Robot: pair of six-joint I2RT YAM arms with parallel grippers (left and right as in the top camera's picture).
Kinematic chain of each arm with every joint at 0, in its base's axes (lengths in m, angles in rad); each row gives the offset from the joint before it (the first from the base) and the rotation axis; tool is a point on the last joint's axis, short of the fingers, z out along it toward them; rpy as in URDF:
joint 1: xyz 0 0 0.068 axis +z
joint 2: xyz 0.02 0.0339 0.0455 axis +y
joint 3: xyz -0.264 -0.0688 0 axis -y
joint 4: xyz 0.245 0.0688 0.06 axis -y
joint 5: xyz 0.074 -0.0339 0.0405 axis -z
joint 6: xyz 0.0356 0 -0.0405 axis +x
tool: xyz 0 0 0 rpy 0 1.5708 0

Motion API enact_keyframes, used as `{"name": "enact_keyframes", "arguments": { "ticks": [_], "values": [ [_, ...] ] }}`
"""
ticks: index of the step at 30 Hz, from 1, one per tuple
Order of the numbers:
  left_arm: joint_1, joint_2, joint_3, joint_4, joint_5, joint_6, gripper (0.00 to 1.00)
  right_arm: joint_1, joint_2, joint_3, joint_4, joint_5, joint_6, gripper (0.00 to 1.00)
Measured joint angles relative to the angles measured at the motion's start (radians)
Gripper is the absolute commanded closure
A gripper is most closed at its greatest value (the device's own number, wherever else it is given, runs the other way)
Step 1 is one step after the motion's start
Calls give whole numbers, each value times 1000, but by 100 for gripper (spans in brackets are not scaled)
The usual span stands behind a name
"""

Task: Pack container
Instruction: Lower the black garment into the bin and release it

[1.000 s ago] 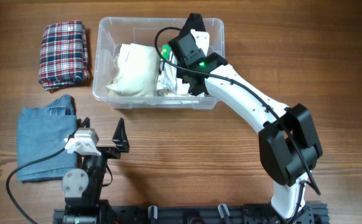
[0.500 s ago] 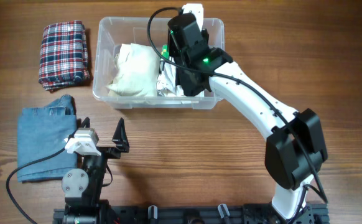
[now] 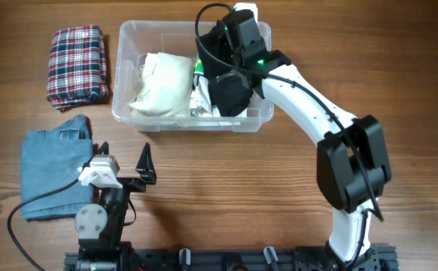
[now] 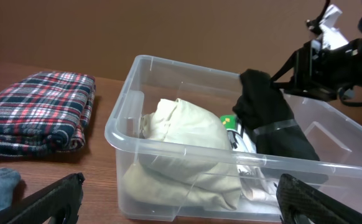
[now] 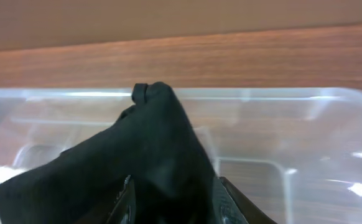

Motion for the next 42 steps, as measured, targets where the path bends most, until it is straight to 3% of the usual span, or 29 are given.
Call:
{"name": "enact_keyframes", "arguments": {
  "ticks": [15, 20, 26, 32, 42],
  "values": [
    [0, 0, 0, 0, 0, 0, 0, 1, 78, 24, -164, -80, -6, 63],
    [0, 0, 0, 0, 0, 0, 0, 5, 76, 24, -167, -25, -7, 58],
    [0, 0, 0, 0, 0, 0, 0, 5, -27, 17, -195, 6, -50, 58],
    [0, 0, 0, 0, 0, 0, 0, 8, -151, 14, -256, -169, -50, 57],
    [0, 0, 0, 0, 0, 0, 0, 33, 32, -16, -249, -233, -50, 55]
  ]
}}
